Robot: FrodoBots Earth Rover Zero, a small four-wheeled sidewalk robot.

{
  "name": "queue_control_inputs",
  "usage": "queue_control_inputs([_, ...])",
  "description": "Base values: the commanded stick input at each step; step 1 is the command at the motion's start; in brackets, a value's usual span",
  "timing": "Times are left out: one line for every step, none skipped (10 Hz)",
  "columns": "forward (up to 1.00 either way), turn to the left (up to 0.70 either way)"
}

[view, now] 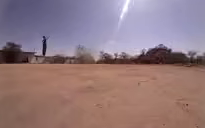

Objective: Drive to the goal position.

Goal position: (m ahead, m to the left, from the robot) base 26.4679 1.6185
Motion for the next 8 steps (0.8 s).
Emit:
queue_control_inputs([1.0,0.0])
queue_control_inputs([1.0,0.0])
queue_control_inputs([1.0,0.0])
queue_control_inputs([1.0,0.0])
queue_control_inputs([1.0,0.0])
queue_control_inputs([1.0,0.0])
queue_control_inputs([1.0,0.0])
queue_control_inputs([1.0,0.0])
